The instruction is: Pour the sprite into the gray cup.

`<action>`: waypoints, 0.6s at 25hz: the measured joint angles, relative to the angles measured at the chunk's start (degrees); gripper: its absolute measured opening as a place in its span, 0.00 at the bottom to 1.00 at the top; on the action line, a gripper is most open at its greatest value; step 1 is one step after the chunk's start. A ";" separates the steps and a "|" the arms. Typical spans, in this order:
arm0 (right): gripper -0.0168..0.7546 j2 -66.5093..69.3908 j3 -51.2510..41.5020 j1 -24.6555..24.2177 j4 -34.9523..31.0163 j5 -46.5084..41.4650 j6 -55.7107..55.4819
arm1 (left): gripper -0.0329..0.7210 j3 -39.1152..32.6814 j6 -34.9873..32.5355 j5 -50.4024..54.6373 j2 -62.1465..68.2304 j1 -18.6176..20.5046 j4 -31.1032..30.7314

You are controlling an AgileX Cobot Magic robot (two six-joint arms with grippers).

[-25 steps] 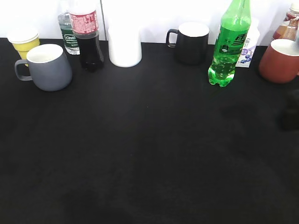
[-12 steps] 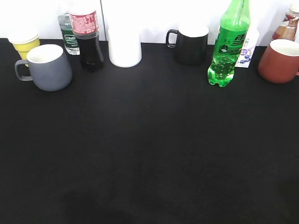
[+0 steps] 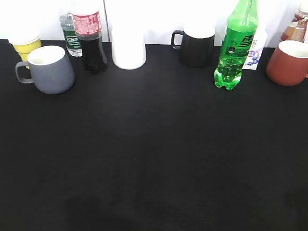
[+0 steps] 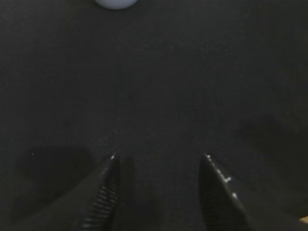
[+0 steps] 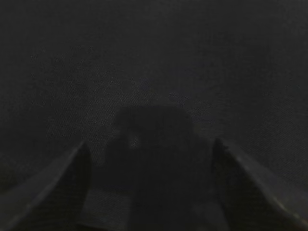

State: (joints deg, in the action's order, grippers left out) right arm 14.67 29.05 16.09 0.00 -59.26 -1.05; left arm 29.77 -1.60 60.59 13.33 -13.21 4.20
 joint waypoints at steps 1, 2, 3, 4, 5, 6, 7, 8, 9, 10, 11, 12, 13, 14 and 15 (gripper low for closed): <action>0.78 -0.02 0.00 0.00 0.00 0.00 0.00 | 0.58 0.00 0.00 0.00 0.00 0.00 0.00; 0.78 -0.02 0.00 0.00 0.00 0.00 0.00 | 0.58 0.00 0.00 0.00 0.00 0.00 0.00; 0.78 -0.02 0.00 0.00 0.00 0.00 0.00 | 0.58 0.00 0.00 0.00 0.00 0.00 0.00; 0.78 -0.02 0.00 0.00 0.00 0.00 0.00 | 0.58 0.00 0.00 0.00 0.00 0.00 0.00; 0.78 -0.02 0.00 0.00 0.00 0.00 0.00 | 0.58 0.00 0.00 0.00 0.00 0.00 0.00; 0.78 -0.02 0.00 0.00 0.00 0.00 0.00 | 0.58 0.00 0.00 0.00 0.00 0.00 0.00; 0.78 -0.02 0.00 0.00 0.00 0.00 0.00 | 0.58 0.00 0.00 0.00 0.00 0.00 0.00; 0.78 -0.63 0.00 -0.26 0.00 -0.04 0.00 | 0.58 0.00 0.00 0.05 -0.12 0.00 0.00; 0.78 -1.48 0.00 -2.00 -0.40 -0.04 0.00 | 0.57 0.00 0.00 0.05 -0.76 0.61 0.00; 0.78 -2.46 0.00 -5.55 -0.62 -0.04 0.00 | 0.55 0.00 0.00 0.05 -1.69 1.95 0.00; 0.78 -4.17 -0.01 -9.57 -0.70 -0.04 0.00 | 0.52 0.00 0.00 0.05 -2.81 4.25 0.00; 0.78 -6.58 -0.01 -13.39 -0.32 -0.04 0.00 | 0.49 0.00 0.00 0.10 -4.14 6.73 0.00; 0.78 -9.50 -0.01 -17.03 -0.37 -0.06 0.00 | 0.46 0.00 0.00 0.10 -5.49 9.32 0.00; 0.78 -12.17 -0.01 -19.38 -0.37 -0.06 0.00 | 0.42 0.00 0.00 0.10 -7.19 11.21 0.00; 0.78 -14.43 -0.01 -20.74 -0.43 -0.11 0.00 | 0.39 0.00 0.00 0.10 -9.09 12.54 0.00</action>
State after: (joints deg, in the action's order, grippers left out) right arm 0.24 29.04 -4.64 -0.43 -59.37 -1.05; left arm 29.77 -1.60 60.69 4.24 -0.67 4.20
